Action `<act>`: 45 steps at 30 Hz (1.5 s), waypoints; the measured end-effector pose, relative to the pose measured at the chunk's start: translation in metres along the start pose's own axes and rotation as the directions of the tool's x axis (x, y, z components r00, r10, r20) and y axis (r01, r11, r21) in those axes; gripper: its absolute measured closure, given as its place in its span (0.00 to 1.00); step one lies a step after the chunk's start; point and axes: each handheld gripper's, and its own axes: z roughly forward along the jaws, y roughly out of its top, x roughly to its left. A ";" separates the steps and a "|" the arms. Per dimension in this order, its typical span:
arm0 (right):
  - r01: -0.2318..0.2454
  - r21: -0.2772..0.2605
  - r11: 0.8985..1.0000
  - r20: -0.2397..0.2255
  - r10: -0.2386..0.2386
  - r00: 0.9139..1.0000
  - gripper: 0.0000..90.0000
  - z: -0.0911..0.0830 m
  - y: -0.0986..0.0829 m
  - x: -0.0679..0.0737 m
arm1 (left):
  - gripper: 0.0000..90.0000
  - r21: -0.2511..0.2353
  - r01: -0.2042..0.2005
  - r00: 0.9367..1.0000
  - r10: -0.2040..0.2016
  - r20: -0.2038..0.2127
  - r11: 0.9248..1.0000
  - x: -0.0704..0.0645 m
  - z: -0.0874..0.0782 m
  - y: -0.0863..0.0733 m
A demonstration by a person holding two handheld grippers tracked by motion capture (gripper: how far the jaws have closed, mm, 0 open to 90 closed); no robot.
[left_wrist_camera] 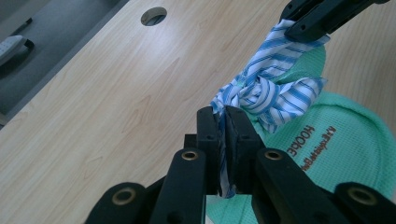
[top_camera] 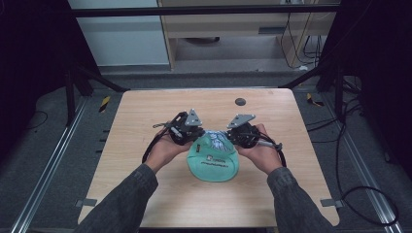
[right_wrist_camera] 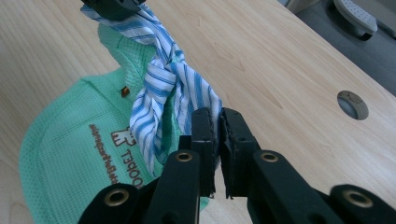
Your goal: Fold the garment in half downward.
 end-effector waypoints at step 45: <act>0.059 0.022 0.998 -0.048 -0.058 0.997 0.93 -0.001 -0.049 0.057 | 0.94 -0.017 0.000 0.999 0.001 0.042 1.000 -0.058 0.000 -0.058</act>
